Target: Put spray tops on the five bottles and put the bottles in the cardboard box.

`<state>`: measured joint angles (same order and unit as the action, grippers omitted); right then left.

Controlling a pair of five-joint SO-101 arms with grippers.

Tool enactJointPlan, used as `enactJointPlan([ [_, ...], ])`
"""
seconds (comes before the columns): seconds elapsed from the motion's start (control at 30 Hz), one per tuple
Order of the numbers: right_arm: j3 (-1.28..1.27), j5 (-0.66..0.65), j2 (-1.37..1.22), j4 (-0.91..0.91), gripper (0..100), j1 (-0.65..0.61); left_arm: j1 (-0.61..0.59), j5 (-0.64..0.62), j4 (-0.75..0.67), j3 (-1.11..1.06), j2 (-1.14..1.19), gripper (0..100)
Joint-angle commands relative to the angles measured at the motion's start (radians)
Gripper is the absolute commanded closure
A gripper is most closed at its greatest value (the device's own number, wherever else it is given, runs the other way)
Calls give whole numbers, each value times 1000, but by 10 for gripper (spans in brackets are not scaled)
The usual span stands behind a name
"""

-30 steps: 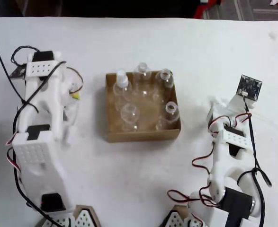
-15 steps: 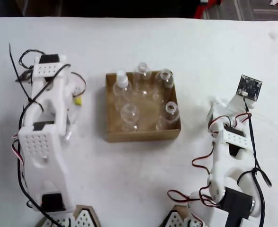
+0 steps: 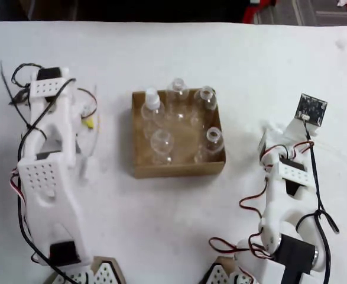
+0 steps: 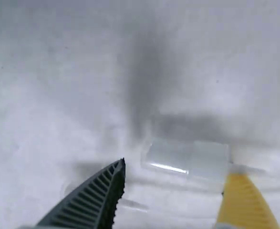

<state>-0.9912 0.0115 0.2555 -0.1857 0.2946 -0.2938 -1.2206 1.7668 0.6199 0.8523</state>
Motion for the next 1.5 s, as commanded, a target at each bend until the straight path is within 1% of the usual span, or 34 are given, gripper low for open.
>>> enactJointPlan([
  [0.0,34,-9,7,19,950,-10,-50,-20,18,35,-36,699],
  [0.13,34,-9,7,19,950,-10,-54,-44,18,35,-44,699],
  [0.37,34,-9,7,21,950,-10,-110,-48,20,35,-44,699],
  [0.4,34,-9,7,21,950,-10,-110,-37,20,35,-44,699],
  [0.6,34,-9,5,22,950,-10,-93,141,18,35,-33,699],
  [0.8,34,-9,5,22,950,-10,-148,413,11,43,-33,699],
  [0.93,34,-9,5,22,950,-10,-186,535,5,44,-44,699],
  [1.03,34,-9,5,22,950,-10,-209,707,3,54,-47,705],
  [1.1,34,-9,5,22,950,-10,-223,832,5,103,-45,766],
  [1.13,34,-9,4,22,950,-10,-236,907,5,132,-45,826],
  [1.2,34,-9,4,22,950,-10,-265,1057,8,212,-45,981],
  [1.23,34,-9,4,22,950,-10,-274,1111,14,253,-45,987],
  [1.3,34,-9,4,22,950,-10,-288,1165,17,324,-45,921],
  [1.37,34,-9,4,24,950,-12,-298,1226,17,379,-45,922],
  [1.47,34,-9,4,24,950,-12,-297,1369,17,439,-45,944],
])
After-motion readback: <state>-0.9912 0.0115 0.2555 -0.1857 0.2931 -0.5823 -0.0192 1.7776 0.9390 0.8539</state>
